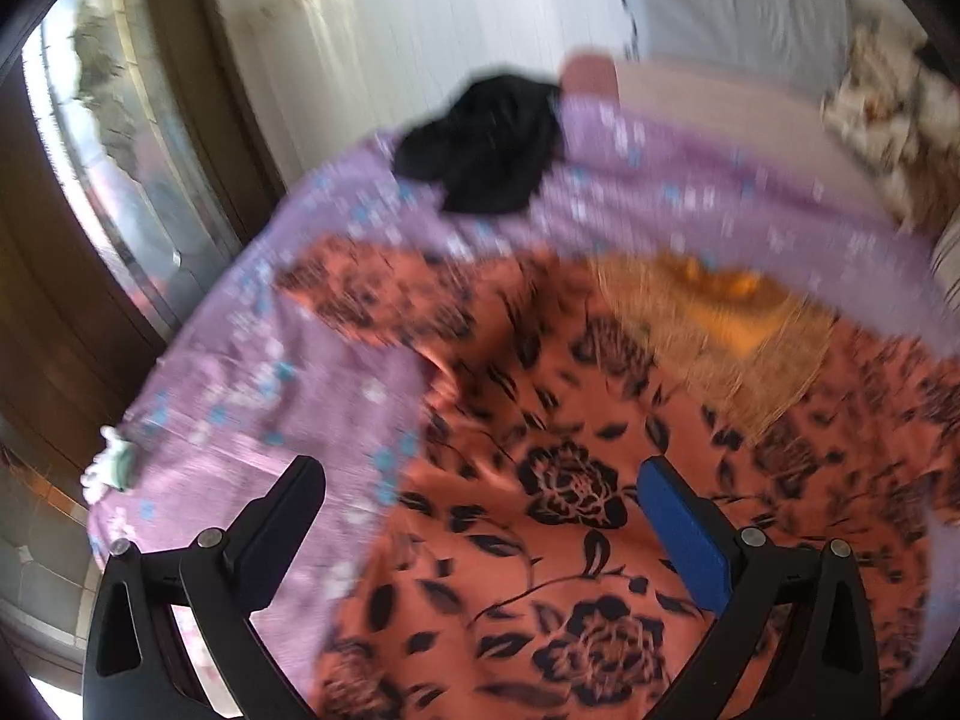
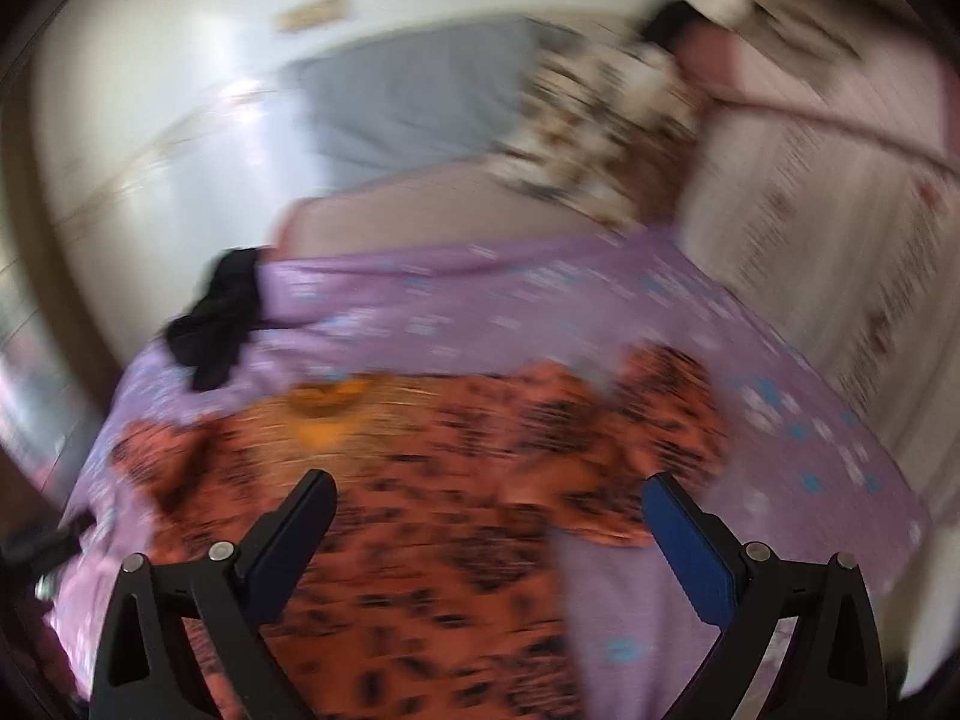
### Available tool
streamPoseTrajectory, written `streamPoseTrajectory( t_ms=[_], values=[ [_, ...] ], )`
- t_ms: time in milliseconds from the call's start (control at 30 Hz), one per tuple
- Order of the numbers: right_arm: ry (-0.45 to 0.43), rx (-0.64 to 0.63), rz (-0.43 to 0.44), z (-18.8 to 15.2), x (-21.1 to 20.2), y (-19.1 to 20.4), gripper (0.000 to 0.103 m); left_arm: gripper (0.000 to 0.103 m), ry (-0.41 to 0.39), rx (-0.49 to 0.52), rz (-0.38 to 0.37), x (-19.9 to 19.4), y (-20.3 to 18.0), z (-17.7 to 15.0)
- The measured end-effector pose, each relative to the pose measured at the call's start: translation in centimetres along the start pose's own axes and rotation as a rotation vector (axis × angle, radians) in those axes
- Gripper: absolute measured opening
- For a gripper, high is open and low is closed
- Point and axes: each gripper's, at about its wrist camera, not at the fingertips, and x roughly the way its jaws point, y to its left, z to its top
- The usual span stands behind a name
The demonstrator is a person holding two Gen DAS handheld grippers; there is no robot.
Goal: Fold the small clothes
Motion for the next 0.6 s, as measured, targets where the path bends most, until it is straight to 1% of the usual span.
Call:
streamPoseTrajectory(
  t_ms=[100,133,200,267,300,333,367,400,467,500,533,600],
  values=[
    [0.035,0.096,-0.064,1.4,2.3,-6.6,0.103,0.103,0.037,0.062,0.024,4.7,-1.9,-1.0],
    [0.053,0.129,-0.078,1.7,2.9,-8.5,0.103,0.103,0.060,0.093,0.044,6.2,-2.1,-1.4],
    [0.090,0.203,-0.105,2.4,4.8,-12.3,0.103,0.103,0.132,0.151,0.058,9.3,-2.1,-2.7],
    [0.114,0.253,-0.096,3.1,6.1,-14.4,0.103,0.103,0.202,0.182,0.062,11.3,-2.2,-3.5],
    [0.125,0.280,-0.078,3.6,6.9,-15.2,0.103,0.103,0.203,0.156,0.029,11.7,-2.1,-3.6],
    [0.141,0.300,-0.056,4.0,7.7,-15.6,0.103,0.103,0.188,0.122,0.009,11.5,-1.7,-3.5],
    [0.158,0.331,-0.027,4.3,8.5,-15.9,0.103,0.103,0.201,0.090,-0.005,11.4,-1.3,-3.4],
    [0.173,0.389,-0.006,4.4,9.3,-16.3,0.102,0.103,0.206,0.084,-0.011,11.4,-1.2,-3.4],
    [0.176,0.491,-0.014,4.3,10.0,-17.0,0.100,0.103,0.187,0.084,-0.021,10.8,-1.2,-3.5],
    [0.148,0.484,-0.029,4.4,10.0,-16.6,0.100,0.103,0.178,0.081,-0.018,10.7,-1.2,-3.5],
    [0.116,0.424,-0.045,4.8,9.7,-15.6,0.100,0.103,0.162,0.074,-0.012,10.6,-1.3,-3.6],
    [0.088,0.236,-0.073,5.9,9.6,-13.0,0.100,0.103,0.130,0.056,-0.015,9.7,-1.6,-4.1]
  ],
)
